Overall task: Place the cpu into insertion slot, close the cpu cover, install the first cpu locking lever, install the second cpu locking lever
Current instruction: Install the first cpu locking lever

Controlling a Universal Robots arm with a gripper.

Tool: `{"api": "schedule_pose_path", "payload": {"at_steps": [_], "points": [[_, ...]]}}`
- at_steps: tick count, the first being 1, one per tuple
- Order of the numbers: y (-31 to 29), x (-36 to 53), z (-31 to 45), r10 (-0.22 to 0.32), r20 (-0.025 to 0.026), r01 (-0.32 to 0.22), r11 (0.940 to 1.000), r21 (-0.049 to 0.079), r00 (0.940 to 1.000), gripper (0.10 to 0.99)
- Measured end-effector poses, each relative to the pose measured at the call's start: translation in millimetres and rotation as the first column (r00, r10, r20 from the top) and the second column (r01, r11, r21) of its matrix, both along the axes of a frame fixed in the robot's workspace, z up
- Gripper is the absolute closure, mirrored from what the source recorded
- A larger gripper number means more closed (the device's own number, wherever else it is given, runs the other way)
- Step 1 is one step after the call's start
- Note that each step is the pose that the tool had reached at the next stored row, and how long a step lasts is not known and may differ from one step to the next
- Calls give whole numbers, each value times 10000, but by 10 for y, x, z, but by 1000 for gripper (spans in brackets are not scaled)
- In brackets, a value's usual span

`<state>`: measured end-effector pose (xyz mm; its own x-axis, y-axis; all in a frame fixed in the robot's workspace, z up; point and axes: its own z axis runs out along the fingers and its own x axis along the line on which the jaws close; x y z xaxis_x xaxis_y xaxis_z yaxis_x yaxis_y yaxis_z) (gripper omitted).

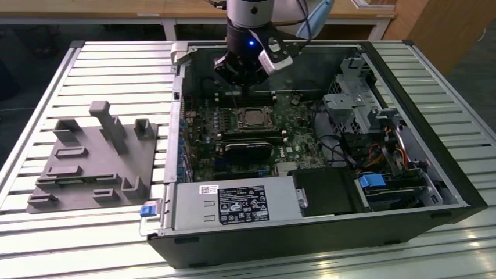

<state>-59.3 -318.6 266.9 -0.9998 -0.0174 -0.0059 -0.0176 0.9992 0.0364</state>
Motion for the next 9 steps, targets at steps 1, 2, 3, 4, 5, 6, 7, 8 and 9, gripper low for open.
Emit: {"api": "schedule_pose_path", "payload": {"at_steps": [1,2,3,4,5,6,7,8,9], "points": [[0,-6,0,0,0,0,10000,0,10000,969],[0,-10,0,0,0,0,10000,0,10000,969],[0,-13,0,0,0,0,10000,0,10000,969],[0,-17,0,0,0,0,10000,0,10000,969],[0,-21,0,0,0,0,10000,1,10000,969],[0,-25,0,0,0,0,10000,0,10000,969],[0,-30,0,-1,0,1,10000,1,10000,969],[0,-35,0,0,0,0,10000,0,10000,969],[0,-39,-1,0,0,0,10000,0,10000,969]]}}
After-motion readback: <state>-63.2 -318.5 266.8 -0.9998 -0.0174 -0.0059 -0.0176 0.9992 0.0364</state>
